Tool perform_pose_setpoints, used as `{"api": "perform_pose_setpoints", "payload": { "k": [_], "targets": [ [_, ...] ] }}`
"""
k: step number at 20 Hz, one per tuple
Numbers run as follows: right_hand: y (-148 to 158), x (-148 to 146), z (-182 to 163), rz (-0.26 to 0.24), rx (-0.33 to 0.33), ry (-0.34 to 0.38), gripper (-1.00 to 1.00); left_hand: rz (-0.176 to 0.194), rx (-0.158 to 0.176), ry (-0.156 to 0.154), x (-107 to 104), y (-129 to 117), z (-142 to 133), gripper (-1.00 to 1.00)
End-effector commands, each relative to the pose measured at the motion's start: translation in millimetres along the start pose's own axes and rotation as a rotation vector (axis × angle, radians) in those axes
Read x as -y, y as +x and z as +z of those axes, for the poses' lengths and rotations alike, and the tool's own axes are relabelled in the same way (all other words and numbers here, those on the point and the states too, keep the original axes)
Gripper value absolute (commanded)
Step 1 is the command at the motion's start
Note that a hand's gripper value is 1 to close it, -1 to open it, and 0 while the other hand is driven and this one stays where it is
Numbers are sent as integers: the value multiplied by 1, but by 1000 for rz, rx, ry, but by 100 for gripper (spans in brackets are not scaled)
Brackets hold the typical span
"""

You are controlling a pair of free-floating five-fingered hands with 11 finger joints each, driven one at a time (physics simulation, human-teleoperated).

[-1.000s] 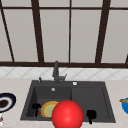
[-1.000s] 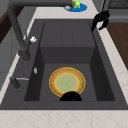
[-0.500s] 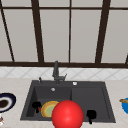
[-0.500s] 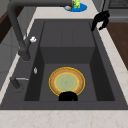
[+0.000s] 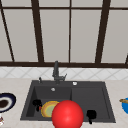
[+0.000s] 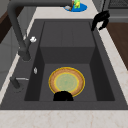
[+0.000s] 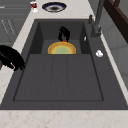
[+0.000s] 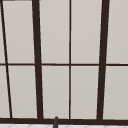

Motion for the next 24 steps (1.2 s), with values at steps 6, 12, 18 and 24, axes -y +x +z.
{"api": "perform_pose_setpoints", "payload": {
  "k": [6, 12, 18, 24],
  "targets": [
    [0, 0, 0, 0, 0, 0, 0, -9, 67, 34, -32, -47, 16, 100],
    [0, 0, 0, 0, 0, 0, 0, 18, 73, 28, -46, -61, 1, 100],
    [0, 0, 0, 0, 0, 0, 0, 17, 35, 37, -58, -54, -21, 100],
    [0, 0, 0, 0, 0, 0, 0, 12, -6, 35, -56, -50, -63, 100]
  ]
}}
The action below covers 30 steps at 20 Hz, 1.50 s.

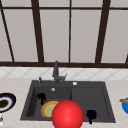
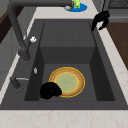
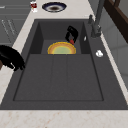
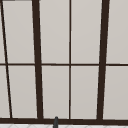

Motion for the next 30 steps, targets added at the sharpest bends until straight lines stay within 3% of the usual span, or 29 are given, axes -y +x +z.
{"api": "perform_pose_setpoints", "payload": {
  "k": [1, 4, 7, 10, 13, 15, 19, 21, 24, 28, 30],
  "targets": [
    [0, 0, 0, 0, 0, 0, 0, 0, -8, -12, 3, 3, -29, 100],
    [0, 0, 0, 0, 0, 0, 0, -14, -54, -73, 7, 6, -44, 100],
    [0, 0, 0, 0, 0, 0, 0, -51, -111, -147, 17, 10, -54, 100],
    [0, 0, 0, 0, 0, 0, 0, -88, -145, -195, 19, 23, -53, 100],
    [0, 0, 0, 0, 0, 0, 0, -131, -119, -186, -3, 16, -43, 100],
    [0, 0, 0, 0, 0, 0, 0, -139, -114, -154, -18, 12, -37, 100],
    [0, 0, 0, 0, 0, 0, 0, -156, -108, -136, -41, 9, -35, 100],
    [0, 0, 0, 0, 0, 0, 0, -131, -124, -155, -49, 13, -36, 100],
    [0, 0, 0, 0, 0, 0, 0, -131, -135, -174, -55, 33, -44, 100],
    [0, 0, 0, 0, 0, 0, 0, -133, -140, -180, -45, 71, -60, 100],
    [0, 0, 0, 0, 0, 0, 0, -133, -151, -199, -35, 83, -66, 100]
  ]
}}
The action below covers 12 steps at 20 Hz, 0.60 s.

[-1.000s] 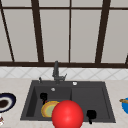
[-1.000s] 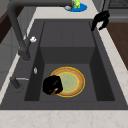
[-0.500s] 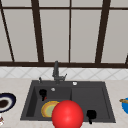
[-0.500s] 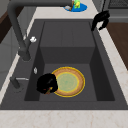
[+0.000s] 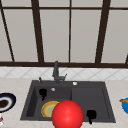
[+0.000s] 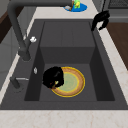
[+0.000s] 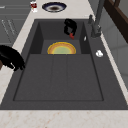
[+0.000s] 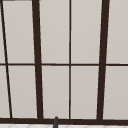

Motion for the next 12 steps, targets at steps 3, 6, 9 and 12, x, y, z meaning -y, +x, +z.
{"api": "perform_pose_setpoints", "payload": {
  "k": [3, 6, 9, 12],
  "targets": [
    [0, 0, 0, 0, 0, 0, 0, 13, -5, -30, 20, 44, -19, 100],
    [0, 0, 0, 0, 0, 0, 0, 20, -8, -34, 28, 66, -30, 100],
    [0, 0, 0, 0, 0, 0, 0, 16, -15, -33, 38, 87, -44, 100],
    [0, 0, 0, 0, 0, 0, 0, 1, -18, -34, 46, 101, -61, 100]
  ]
}}
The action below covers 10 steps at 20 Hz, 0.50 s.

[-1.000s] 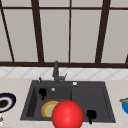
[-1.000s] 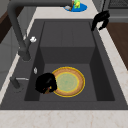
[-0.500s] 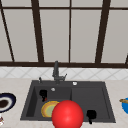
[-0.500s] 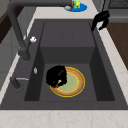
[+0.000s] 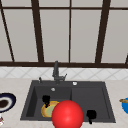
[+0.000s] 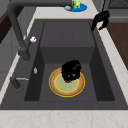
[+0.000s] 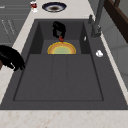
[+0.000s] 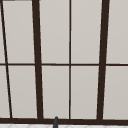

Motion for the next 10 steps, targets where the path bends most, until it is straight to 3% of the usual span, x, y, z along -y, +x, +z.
{"api": "perform_pose_setpoints", "payload": {
  "k": [1, 6, 10],
  "targets": [
    [0, 0, 0, 0, 0, 0, 0, -6, -11, -24, 12, 17, -23, 100],
    [0, 0, 0, 0, 0, 0, 0, -30, -52, -16, 36, 4, -47, 100],
    [0, 0, 0, 0, 0, 0, 0, -27, -12, -1, 42, -6, -48, 100]
  ]
}}
